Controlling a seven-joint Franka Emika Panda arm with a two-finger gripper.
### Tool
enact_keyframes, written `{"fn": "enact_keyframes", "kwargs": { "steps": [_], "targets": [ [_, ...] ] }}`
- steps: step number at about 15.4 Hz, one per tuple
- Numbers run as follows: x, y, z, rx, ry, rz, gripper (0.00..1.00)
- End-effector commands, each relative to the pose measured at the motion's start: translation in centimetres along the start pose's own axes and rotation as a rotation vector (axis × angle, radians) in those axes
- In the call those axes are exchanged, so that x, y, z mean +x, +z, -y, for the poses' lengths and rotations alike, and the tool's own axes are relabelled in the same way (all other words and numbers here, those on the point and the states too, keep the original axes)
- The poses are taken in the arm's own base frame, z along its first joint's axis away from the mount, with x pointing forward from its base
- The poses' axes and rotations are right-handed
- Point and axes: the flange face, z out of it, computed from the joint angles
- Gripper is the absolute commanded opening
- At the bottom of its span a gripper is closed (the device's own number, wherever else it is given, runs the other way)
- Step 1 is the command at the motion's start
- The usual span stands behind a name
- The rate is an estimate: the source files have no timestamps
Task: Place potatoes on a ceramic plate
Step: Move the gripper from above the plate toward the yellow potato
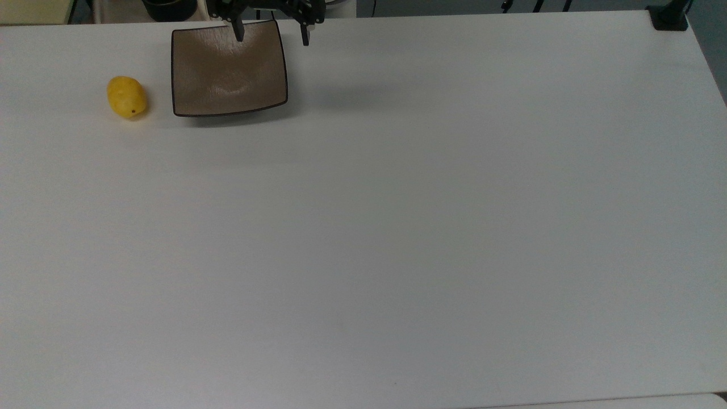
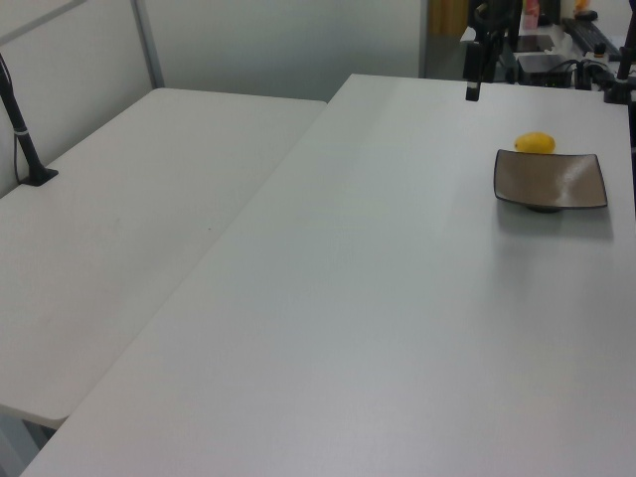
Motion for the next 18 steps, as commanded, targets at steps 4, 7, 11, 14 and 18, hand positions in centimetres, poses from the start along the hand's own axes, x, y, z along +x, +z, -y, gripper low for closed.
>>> {"fn": "enact_keyframes", "kwargs": {
  "steps": [4,7,11,14,18],
  "targets": [
    [-1.1,0.1,0.3,-0.001,-0.055,0.026,1.00],
    [-1.0,-0.3,-0.2,-0.012,-0.046,0.010,1.00],
    [-1.0,-0.3,-0.4,-0.014,-0.065,0.018,1.00],
    [-0.9,-0.5,-1.4,-0.018,-0.076,0.009,1.00],
    [-1.6,-2.5,-7.1,-0.021,-0.170,-0.023,1.00]
  ]
}}
